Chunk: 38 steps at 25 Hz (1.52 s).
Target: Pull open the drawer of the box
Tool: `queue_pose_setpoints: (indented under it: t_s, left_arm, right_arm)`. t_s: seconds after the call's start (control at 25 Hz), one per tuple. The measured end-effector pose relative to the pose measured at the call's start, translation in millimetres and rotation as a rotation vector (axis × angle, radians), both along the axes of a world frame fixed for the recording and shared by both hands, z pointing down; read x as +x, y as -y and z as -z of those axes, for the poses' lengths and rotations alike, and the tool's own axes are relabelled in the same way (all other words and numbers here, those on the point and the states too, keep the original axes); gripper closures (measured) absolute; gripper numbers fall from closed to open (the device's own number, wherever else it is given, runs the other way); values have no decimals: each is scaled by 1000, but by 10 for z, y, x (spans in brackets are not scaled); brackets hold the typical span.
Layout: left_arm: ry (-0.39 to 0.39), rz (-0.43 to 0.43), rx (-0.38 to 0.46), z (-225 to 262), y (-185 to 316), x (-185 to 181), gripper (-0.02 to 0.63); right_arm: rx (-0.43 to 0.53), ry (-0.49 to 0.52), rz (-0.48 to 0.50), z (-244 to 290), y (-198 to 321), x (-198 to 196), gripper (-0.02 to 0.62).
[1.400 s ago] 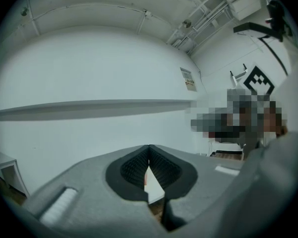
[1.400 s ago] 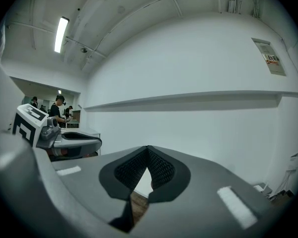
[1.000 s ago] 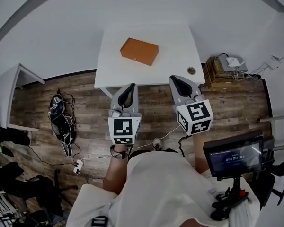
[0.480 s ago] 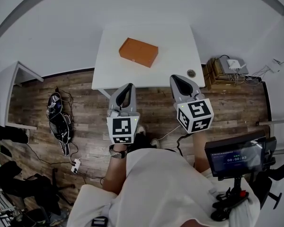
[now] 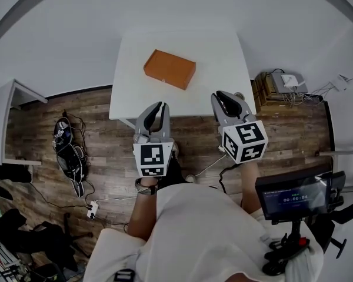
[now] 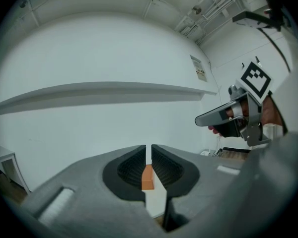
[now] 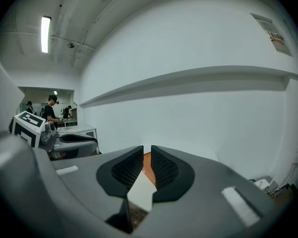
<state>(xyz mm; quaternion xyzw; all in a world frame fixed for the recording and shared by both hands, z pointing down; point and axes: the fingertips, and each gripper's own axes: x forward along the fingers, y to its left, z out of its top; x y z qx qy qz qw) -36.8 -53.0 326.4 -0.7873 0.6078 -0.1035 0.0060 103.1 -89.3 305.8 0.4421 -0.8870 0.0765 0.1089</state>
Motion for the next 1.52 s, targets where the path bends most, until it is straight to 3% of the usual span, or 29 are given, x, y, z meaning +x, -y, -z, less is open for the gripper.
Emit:
queue_pose_setpoints:
  t_s: [0.24, 0.44, 1.36, 1.52]
  left_arm:
    - [-5, -16, -59, -300, 805, -295, 557]
    - [1, -39, -89, -481, 1160, -418, 545]
    - [-3, -95, -314, -1774, 2026, -691, 514]
    - [-5, -114, -332, -2068, 2144, -771, 508]
  right_arm:
    - [-67, -21, -9, -323, 779, -303, 541]
    - [-98, -32, -21, -476, 1119, -450, 535]
    - [-294, -116, -73, -1611, 2095, -756, 512]
    - [-368, -79, -83, -1902, 2197, -864, 509]
